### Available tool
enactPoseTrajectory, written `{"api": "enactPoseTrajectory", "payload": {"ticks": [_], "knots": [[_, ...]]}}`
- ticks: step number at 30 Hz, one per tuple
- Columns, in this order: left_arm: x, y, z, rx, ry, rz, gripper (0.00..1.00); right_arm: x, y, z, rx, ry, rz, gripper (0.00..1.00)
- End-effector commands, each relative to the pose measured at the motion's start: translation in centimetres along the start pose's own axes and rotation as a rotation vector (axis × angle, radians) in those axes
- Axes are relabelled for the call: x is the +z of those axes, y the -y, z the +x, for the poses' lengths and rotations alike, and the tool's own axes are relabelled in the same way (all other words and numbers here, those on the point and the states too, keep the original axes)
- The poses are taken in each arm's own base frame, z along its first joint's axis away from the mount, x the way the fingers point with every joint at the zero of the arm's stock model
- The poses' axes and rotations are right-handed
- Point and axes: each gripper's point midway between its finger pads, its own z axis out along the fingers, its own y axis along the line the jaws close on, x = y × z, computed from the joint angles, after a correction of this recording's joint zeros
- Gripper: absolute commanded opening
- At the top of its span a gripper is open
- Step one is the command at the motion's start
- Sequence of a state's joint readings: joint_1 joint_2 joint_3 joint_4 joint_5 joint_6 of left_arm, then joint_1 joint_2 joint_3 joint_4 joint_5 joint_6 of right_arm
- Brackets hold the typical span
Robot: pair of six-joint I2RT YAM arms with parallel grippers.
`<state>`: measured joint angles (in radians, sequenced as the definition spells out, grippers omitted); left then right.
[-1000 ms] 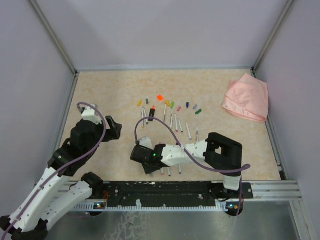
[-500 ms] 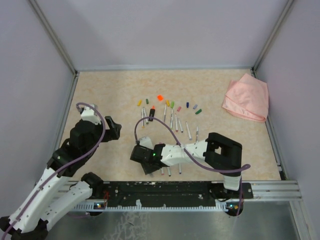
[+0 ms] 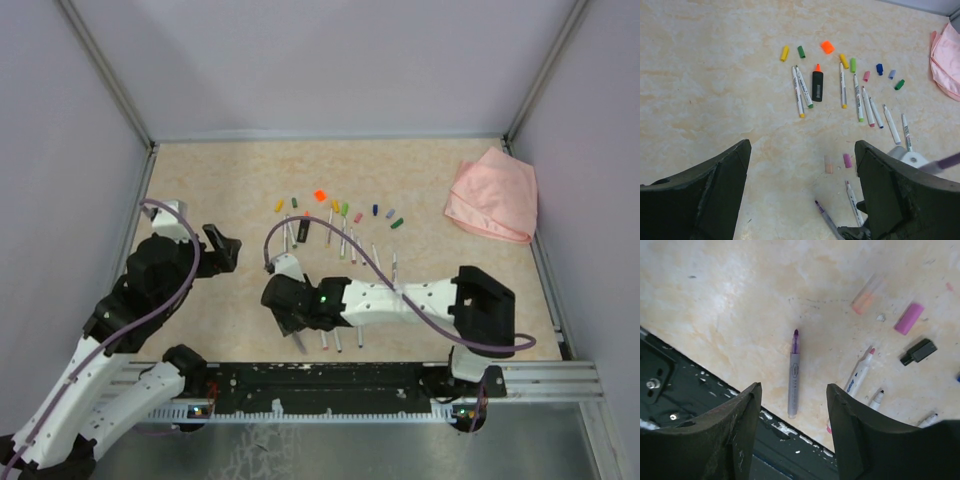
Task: Open the pen caps
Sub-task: Place the pen at the center of the board, then reset both arms
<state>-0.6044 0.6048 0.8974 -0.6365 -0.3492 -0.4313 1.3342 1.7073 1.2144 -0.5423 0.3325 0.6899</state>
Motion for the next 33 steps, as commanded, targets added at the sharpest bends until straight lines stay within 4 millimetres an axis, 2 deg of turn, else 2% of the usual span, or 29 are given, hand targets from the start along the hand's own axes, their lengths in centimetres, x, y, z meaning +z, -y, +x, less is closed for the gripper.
{"api": "enactPoseTrajectory", "payload": {"ticks": [1, 6, 11, 14, 18, 19, 20, 23, 25, 27, 30, 33], "knots": [[0.1, 1.1, -1.6, -0.016, 0.031, 0.027, 0.89, -5.2, 0.8, -6.5, 0.038, 0.215, -0.045, 0.55], [1.3, 1.7, -1.9, -0.004, 0.037, 0.033, 0.96, -8.7, 7.3, -9.2, 0.135, 0.357, -0.015, 0.59], [3.1, 2.7, -1.9, 0.016, 0.048, 0.058, 1.0, -12.2, 14.8, -11.1, 0.16, 0.562, 0.089, 0.74], [4.5, 3.4, -1.9, 0.045, 0.03, 0.065, 1.0, -13.7, 19.2, -11.6, 0.165, 0.637, 0.162, 0.82], [7.1, 3.7, -1.8, 0.076, -0.02, 0.066, 1.0, -14.4, 25.4, -12.1, 0.251, 0.65, 0.204, 0.85], [7.7, 3.6, -1.9, 0.07, -0.03, 0.073, 1.0, -14.6, 27.6, -12.4, 0.287, 0.651, 0.231, 0.86], [8.5, 3.3, -1.9, 0.057, -0.049, 0.075, 1.0, -14.6, 28.0, -12.6, 0.294, 0.648, 0.216, 0.86], [10.6, 1.5, -1.8, -0.058, -0.124, 0.103, 1.0, -14.5, 31.7, -13.5, 0.351, 0.62, 0.265, 0.86], [11.6, -0.1, -1.9, -0.149, -0.162, 0.109, 1.0, -14.6, 33.5, -14.5, 0.383, 0.594, 0.296, 0.87], [12.3, -0.8, -2.3, -0.204, -0.186, 0.116, 1.0, -14.3, 35.3, -14.8, 0.433, 0.544, 0.331, 0.87], [13.1, -1.3, -3.6, -0.212, -0.179, 0.108, 1.0, -14.4, 37.1, -15.8, 0.449, 0.504, 0.389, 0.87], [13.4, -1.2, -6.2, -0.177, -0.136, 0.097, 1.0, -15.1, 37.7, -17.3, 0.419, 0.516, 0.407, 0.88]]}}
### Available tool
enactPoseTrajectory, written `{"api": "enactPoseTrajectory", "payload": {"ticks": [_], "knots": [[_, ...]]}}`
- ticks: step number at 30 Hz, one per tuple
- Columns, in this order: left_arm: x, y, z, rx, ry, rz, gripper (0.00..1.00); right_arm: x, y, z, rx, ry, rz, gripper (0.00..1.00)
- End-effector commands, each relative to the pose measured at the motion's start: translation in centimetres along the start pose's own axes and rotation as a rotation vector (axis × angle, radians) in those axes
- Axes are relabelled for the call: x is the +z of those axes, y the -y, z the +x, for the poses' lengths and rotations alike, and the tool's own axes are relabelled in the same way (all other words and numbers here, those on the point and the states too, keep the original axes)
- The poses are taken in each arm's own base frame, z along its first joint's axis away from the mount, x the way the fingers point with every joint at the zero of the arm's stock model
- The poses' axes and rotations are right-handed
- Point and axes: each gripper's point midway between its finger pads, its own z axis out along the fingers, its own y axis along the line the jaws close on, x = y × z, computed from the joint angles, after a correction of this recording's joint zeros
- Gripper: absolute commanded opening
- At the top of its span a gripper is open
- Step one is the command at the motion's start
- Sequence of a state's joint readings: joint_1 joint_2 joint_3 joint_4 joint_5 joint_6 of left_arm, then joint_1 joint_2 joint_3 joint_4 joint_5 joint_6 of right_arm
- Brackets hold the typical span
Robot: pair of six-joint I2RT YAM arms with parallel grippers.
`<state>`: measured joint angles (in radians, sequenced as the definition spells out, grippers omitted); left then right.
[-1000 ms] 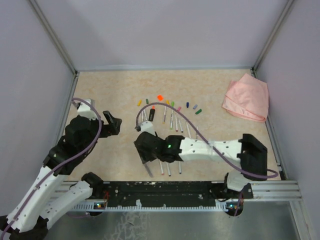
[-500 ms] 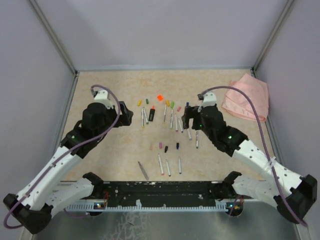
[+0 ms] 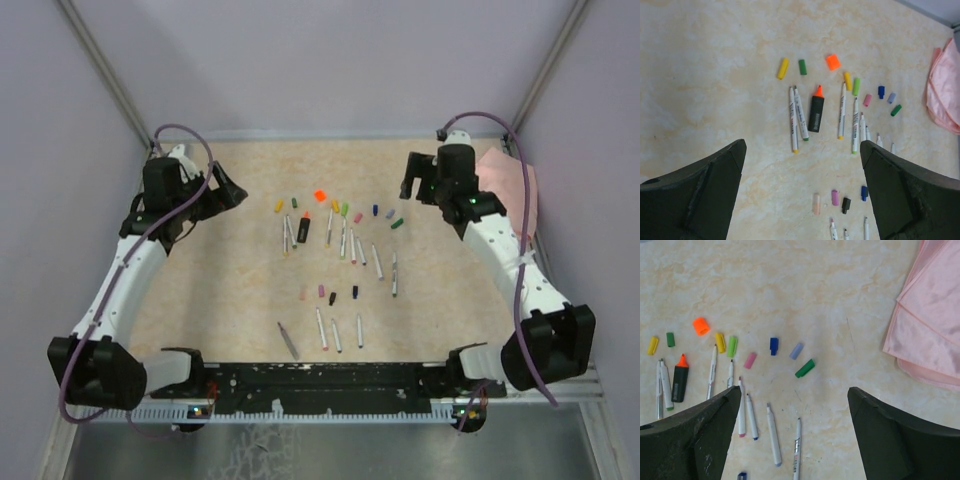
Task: Open the pen caps
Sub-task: Reset both arms
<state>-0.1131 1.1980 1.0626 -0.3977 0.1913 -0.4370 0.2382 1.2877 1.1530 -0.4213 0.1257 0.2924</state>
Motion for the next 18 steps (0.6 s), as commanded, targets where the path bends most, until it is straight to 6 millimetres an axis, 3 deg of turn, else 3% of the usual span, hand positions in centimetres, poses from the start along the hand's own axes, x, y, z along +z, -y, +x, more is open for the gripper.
{"api": "enactPoseTrajectory", "payload": {"ticks": [1, 6, 12, 18], "knots": [[-1.5, 3.5, -4.8, 0.044, 0.082, 0.102, 1.0, -1.0, -0.6, -4.2, -0.046, 0.067, -0.016, 0.88], [-2.2, 4.3, -7.9, 0.095, 0.122, 0.074, 1.0, -1.8, -1.4, -7.3, -0.032, 0.138, -0.031, 0.88], [-3.2, 5.3, -10.4, 0.135, 0.164, 0.074, 1.0, -3.3, -0.3, -10.6, 0.122, 0.252, 0.058, 0.88], [-3.8, 5.4, -10.9, 0.161, 0.18, 0.072, 1.0, -3.9, 0.3, -11.3, 0.167, 0.293, 0.087, 0.89]]}}
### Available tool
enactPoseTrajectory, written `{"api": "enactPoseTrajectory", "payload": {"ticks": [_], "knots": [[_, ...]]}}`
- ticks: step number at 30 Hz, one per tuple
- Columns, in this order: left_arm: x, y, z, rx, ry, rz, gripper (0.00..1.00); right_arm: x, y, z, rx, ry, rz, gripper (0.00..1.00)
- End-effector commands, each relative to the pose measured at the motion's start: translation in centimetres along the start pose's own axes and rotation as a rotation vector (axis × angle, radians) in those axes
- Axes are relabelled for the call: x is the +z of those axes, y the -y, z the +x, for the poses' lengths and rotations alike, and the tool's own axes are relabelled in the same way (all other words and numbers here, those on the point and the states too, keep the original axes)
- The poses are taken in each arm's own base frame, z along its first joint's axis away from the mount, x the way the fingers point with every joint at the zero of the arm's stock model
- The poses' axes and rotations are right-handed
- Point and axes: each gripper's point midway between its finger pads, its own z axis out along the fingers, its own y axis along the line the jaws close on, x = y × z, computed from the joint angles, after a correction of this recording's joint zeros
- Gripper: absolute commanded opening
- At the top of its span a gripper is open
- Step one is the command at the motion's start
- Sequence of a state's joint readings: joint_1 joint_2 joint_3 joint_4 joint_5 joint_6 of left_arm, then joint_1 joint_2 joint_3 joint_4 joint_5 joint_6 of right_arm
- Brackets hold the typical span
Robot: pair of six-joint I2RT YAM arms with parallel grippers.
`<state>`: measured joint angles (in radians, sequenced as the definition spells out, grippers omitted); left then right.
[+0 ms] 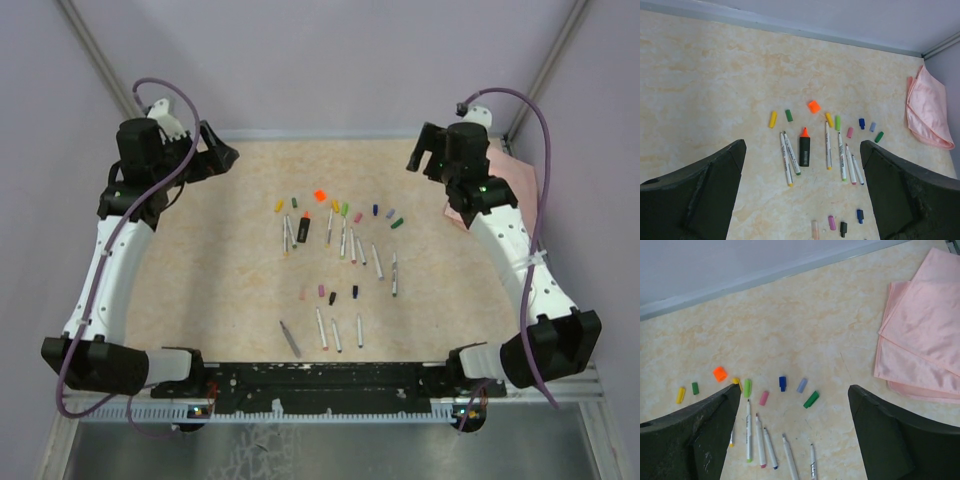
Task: Open the pen caps
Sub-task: Reset both arms
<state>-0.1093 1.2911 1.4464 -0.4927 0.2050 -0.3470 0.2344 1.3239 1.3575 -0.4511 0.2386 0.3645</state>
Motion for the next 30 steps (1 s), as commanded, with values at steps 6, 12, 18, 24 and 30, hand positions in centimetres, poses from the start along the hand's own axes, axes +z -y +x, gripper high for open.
{"api": "enactPoseTrajectory", "payload": {"ticks": [6, 12, 18, 24, 30], "knots": [[-0.6, -0.5, -0.5, 0.071, 0.0, -0.024, 1.0, -1.3, 1.2, -3.5, 0.077, 0.143, 0.069, 0.89], [-1.3, -0.8, -0.4, 0.122, 0.02, -0.028, 1.0, -0.5, 1.1, -2.4, 0.056, 0.119, 0.057, 0.89], [-1.0, -1.3, 0.9, 0.132, 0.002, -0.029, 1.0, 0.5, 0.8, -2.0, 0.057, 0.09, 0.063, 0.89], [-0.7, -1.2, 1.3, 0.131, -0.008, -0.013, 1.0, 0.9, 1.1, -1.4, 0.052, 0.081, 0.075, 0.89], [-0.5, -1.3, 1.5, 0.13, -0.016, -0.013, 1.0, 0.8, 1.4, -1.1, 0.052, 0.08, 0.085, 0.89]]}}
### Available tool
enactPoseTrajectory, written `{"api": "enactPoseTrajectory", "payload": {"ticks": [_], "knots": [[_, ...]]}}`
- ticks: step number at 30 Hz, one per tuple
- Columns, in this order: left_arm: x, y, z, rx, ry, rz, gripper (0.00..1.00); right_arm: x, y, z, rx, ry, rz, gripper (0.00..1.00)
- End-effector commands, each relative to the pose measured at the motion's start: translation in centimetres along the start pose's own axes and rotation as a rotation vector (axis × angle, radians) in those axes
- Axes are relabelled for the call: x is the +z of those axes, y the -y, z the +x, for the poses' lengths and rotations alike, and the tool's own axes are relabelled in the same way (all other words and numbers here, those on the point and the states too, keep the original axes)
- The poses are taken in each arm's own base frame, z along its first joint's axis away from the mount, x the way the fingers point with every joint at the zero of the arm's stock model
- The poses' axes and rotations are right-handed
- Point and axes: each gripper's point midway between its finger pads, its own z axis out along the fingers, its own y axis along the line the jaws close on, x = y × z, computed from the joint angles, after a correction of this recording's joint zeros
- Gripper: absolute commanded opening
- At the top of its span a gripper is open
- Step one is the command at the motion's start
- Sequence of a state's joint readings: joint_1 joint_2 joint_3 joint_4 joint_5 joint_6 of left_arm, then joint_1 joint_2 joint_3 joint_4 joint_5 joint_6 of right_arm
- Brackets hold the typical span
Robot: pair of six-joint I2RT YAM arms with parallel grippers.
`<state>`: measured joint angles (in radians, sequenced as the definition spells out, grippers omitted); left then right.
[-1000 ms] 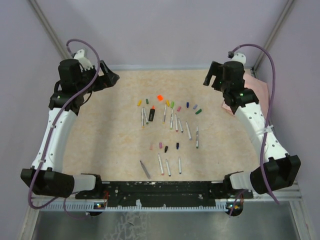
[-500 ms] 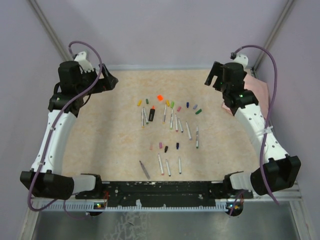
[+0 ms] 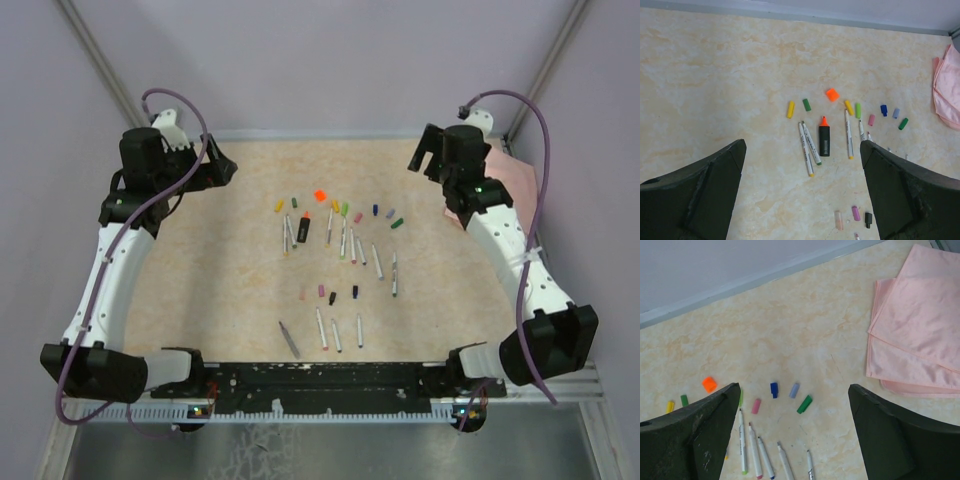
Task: Open the pen caps
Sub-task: Reset both arms
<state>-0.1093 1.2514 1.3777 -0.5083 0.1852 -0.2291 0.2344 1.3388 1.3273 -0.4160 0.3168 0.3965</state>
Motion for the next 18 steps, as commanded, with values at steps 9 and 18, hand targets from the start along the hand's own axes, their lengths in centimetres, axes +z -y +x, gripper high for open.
{"api": "enactPoseTrajectory", "payload": {"ticks": [9, 18], "knots": [[0.13, 0.25, -0.2, 0.019, 0.009, 0.024, 1.0, -0.36, 0.57, -1.08, 0.012, 0.049, 0.019, 0.89], [0.31, 0.17, 0.29, 0.021, -0.007, 0.026, 1.0, -0.65, 1.12, -0.82, 0.021, 0.045, 0.042, 0.89]]}}
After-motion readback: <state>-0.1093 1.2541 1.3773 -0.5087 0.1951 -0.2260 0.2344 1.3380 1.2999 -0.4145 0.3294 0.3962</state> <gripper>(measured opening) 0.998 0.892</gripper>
